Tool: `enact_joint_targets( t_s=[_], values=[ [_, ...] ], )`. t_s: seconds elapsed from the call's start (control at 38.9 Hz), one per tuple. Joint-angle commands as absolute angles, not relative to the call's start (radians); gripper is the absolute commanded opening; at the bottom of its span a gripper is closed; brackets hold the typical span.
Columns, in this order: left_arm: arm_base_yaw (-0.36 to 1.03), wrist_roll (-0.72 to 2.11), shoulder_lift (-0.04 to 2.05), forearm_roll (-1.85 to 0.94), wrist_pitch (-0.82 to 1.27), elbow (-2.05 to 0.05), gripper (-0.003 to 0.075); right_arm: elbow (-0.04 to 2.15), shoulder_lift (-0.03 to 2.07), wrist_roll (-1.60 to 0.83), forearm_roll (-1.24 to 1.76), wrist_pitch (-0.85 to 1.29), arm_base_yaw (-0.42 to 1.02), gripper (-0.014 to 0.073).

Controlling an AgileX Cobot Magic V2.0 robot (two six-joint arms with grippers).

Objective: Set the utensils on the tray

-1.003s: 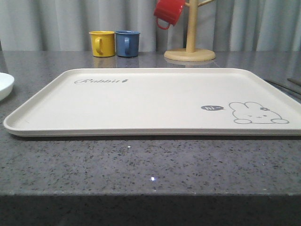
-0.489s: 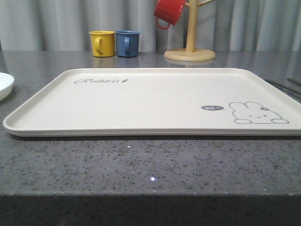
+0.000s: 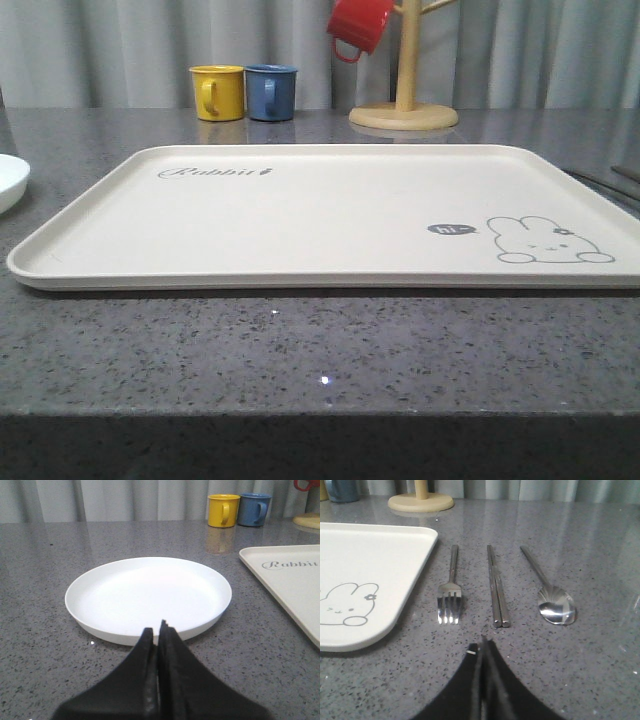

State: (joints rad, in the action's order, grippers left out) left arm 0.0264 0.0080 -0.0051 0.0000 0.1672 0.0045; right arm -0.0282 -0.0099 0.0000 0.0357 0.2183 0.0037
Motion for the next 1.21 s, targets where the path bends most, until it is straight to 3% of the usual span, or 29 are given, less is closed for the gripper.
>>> enact_joint_targets(
  t_s=[0.0, 0.15, 0.31, 0.49, 0.69, 0.98, 1.08, 1.18],
  values=[
    [0.023, 0.0, -0.026, -0.01, 0.07, 0.007, -0.0018, -0.025, -0.027, 0.0, 0.028, 0.129, -0.002, -0.0069],
    [0.023, 0.0, -0.026, -0.018, -0.044, 0.007, -0.0018, -0.023, -0.027, 0.0, 0.028, 0.037, -0.002, -0.0069],
    [0.023, 0.0, -0.024, -0.018, -0.292, -0.031, -0.0018, 0.067, -0.027, 0.0, 0.028, -0.029, -0.002, -0.0069],
    [0.023, 0.0, 0.062, 0.095, -0.132, -0.229, -0.0018, 0.31, 0.028, 0.0, 0.028, 0.147, -0.002, -0.0058],
    [0.023, 0.0, 0.329, 0.142, 0.089, -0.43, -0.0018, 0.49, 0.285, 0.0, 0.028, 0.275, -0.002, -0.0058],
    [0.023, 0.0, 0.473, 0.133, 0.082, -0.474, -0.0015, 0.536, 0.42, 0.0, 0.03, 0.266, -0.002, -0.0054],
    [0.023, 0.0, 0.473, 0.133, 0.073, -0.474, 0.0076, 0.536, 0.42, 0.0, 0.03, 0.275, -0.002, 0.0051],
    [0.023, 0.0, 0.473, 0.13, 0.073, -0.474, 0.0326, 0.536, 0.42, 0.0, 0.029, 0.273, -0.002, 0.0271]
  ],
)
